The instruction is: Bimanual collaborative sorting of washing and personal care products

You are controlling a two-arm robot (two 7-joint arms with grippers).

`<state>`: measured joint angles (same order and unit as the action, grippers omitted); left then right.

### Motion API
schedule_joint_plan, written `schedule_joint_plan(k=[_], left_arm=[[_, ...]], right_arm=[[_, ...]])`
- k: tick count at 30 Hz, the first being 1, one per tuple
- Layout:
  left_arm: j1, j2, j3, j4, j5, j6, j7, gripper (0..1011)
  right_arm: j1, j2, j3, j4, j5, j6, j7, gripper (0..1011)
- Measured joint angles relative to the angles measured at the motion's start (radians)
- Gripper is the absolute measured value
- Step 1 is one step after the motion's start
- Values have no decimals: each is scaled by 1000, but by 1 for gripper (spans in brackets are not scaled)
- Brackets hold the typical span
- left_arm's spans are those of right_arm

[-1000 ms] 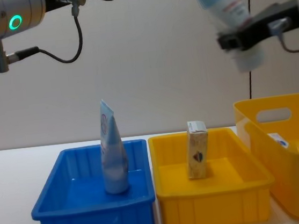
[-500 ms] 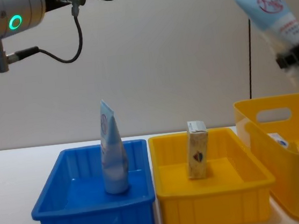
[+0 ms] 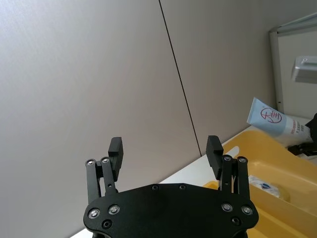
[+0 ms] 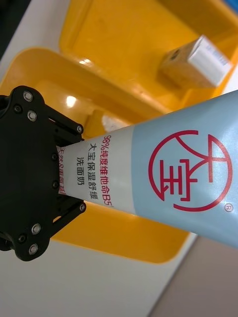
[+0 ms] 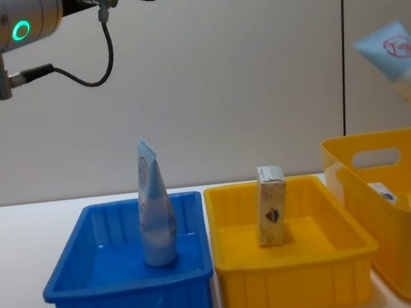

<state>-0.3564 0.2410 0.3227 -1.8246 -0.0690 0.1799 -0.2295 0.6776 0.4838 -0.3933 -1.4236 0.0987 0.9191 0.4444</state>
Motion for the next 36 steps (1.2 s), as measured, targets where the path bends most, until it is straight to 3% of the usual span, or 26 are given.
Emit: schedule_joint_plan(k=[3,10,16,26,36], left_arm=[[0,0,0,0,0,0,0,1001],[0,0,0,0,0,0,0,1001],[0,0,0,0,0,0,0,1001],[0,0,0,0,0,0,0,1001],[0,0,0,0,0,0,0,1001]], right_arm=[[28,6,-19,33,-3,21,25,246],[141,16,-102,168,-25,82,118,246],[215,17,-150,248,-43,101,167,246],[287,12,-194,317,-71,91,204,246],[323,5,-223,343,-90,81,227,246]])
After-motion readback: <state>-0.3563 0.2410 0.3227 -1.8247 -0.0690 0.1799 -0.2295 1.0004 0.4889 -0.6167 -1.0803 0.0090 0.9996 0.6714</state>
